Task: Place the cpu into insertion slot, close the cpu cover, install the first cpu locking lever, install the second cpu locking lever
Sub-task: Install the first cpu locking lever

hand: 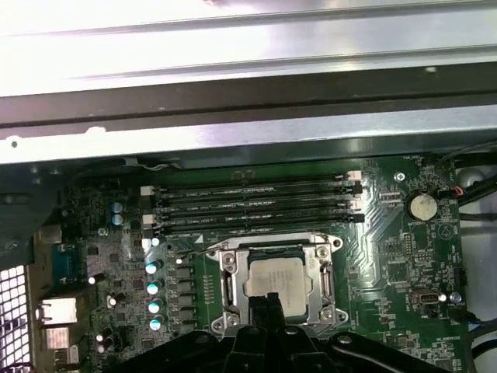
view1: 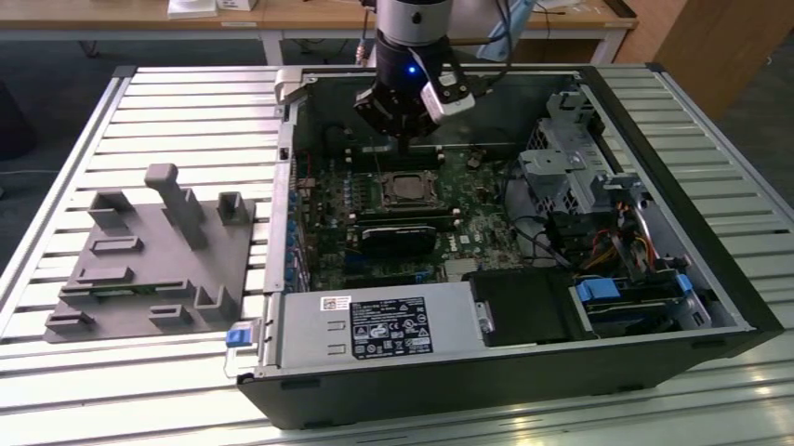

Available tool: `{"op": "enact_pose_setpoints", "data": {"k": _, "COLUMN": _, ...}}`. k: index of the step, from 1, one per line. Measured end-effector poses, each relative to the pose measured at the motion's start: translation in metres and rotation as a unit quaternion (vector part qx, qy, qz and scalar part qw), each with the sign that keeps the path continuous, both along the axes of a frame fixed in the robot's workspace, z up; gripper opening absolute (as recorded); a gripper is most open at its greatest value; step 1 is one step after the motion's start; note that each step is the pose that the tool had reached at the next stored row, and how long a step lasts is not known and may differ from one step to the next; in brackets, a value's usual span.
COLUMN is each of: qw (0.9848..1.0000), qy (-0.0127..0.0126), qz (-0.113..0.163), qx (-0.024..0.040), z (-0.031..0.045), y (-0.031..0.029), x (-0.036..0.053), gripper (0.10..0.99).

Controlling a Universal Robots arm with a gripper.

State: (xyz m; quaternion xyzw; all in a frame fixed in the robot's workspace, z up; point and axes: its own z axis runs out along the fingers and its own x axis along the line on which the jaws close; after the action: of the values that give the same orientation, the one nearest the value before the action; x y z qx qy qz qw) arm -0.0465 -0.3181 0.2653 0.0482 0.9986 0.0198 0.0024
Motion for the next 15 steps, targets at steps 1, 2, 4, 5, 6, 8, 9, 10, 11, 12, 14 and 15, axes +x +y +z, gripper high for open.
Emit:
{"op": "enact_pose_setpoints", "data": {"k": 1, "qw": 1.0000, "qy": 0.0000, "qz": 0.000, "qx": 0.0000, "z": -0.0001, "y": 0.0000, "x": -0.0008, "gripper": 0.106}}
{"op": "enact_pose_setpoints", "data": {"k": 2, "qw": 1.0000, "qy": 0.0000, "qz": 0.002, "qx": -0.0001, "z": -0.0001, "y": 0.0000, "x": -0.0012, "gripper": 0.106}}
{"op": "enact_pose_setpoints", "data": {"k": 4, "qw": 0.9999, "qy": 0.0001, "qz": 0.014, "qx": -0.0002, "z": -0.0002, "y": 0.0000, "x": -0.0013, "gripper": 0.106}}
{"op": "enact_pose_setpoints", "data": {"k": 5, "qw": 0.9998, "qy": 0.0000, "qz": 0.019, "qx": -0.0001, "z": -0.0003, "y": 0.0000, "x": -0.0016, "gripper": 0.106}}
{"op": "enact_pose_setpoints", "data": {"k": 6, "qw": 0.9998, "qy": 0.0000, "qz": 0.022, "qx": 0.0000, "z": -0.0005, "y": -0.0001, "x": -0.0027, "gripper": 0.106}}
{"op": "enact_pose_setpoints", "data": {"k": 8, "qw": 0.9997, "qy": -0.0002, "qz": 0.023, "qx": 0.0002, "z": -0.0006, "y": 0.0000, "x": -0.0049, "gripper": 0.106}}
{"op": "enact_pose_setpoints", "data": {"k": 9, "qw": 0.9997, "qy": -0.0002, "qz": 0.023, "qx": 0.0002, "z": -0.0007, "y": 0.0000, "x": -0.0057, "gripper": 0.106}}
{"op": "enact_pose_setpoints", "data": {"k": 10, "qw": 0.9997, "qy": -0.0003, "qz": 0.023, "qx": 0.0002, "z": -0.0007, "y": 0.0000, "x": -0.0063, "gripper": 0.106}}
{"op": "enact_pose_setpoints", "data": {"k": 11, "qw": 0.9997, "qy": -0.0003, "qz": 0.023, "qx": 0.0002, "z": -0.0007, "y": 0.0000, "x": -0.0068, "gripper": 0.106}}
{"op": "enact_pose_setpoints", "data": {"k": 12, "qw": 0.9997, "qy": -0.0003, "qz": 0.023, "qx": 0.0002, "z": -0.0008, "y": 0.0000, "x": -0.0075, "gripper": 0.106}}
{"op": "enact_pose_setpoints", "data": {"k": 14, "qw": 0.9997, "qy": -0.0004, "qz": 0.023, "qx": 0.0002, "z": -0.0008, "y": 0.0000, "x": -0.0090, "gripper": 0.106}}
{"op": "enact_pose_setpoints", "data": {"k": 15, "qw": 0.9997, "qy": -0.0005, "qz": 0.023, "qx": 0.0003, "z": -0.0008, "y": 0.0000, "x": -0.0099, "gripper": 0.106}}
